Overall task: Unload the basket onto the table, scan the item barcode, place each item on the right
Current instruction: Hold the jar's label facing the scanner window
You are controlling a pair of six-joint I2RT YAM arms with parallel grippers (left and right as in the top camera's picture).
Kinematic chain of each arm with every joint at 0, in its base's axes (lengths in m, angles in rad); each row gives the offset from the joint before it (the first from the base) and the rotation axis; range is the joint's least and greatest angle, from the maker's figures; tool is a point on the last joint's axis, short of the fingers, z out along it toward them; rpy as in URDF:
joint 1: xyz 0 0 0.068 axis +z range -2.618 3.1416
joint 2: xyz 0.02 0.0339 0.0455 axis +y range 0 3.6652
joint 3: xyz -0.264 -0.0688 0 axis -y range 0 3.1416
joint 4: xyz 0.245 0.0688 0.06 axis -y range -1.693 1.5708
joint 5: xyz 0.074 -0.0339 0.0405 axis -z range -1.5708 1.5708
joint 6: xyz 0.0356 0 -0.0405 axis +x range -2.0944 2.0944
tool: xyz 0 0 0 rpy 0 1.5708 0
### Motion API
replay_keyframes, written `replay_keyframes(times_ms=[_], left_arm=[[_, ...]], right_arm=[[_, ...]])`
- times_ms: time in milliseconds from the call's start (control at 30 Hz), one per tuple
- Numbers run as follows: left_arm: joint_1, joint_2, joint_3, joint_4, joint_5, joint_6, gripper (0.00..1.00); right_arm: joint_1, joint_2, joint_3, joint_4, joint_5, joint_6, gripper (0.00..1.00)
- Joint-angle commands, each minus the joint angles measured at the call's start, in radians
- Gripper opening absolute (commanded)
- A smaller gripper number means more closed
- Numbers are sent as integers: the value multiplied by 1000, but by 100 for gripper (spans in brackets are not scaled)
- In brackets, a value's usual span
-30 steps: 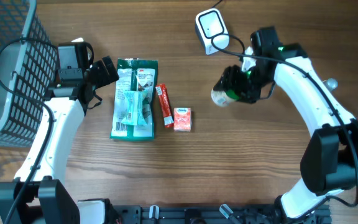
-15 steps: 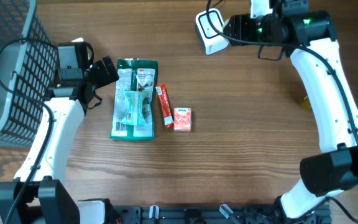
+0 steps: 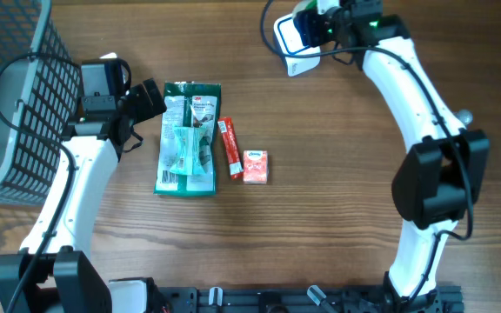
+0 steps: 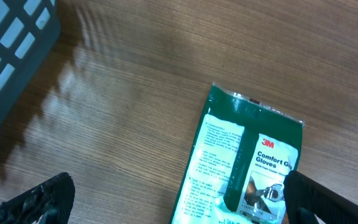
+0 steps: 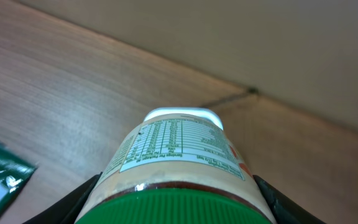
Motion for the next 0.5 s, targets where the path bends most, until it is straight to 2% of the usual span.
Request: replay_keyframes(times_ms=[0,133,300,467], left_arm=[[3,-3,8,3,-10,9,100],[3,-3,8,3,-10,9,100],[3,-3,8,3,-10,9,100],[3,-3,8,3,-10,9,100]], right_arm=[[28,60,18,85,11,-135,26],[37,119,18,243,114,-145,25],[37,135,18,334,113,-144,25],[37,156,18,384,109,-137,31]])
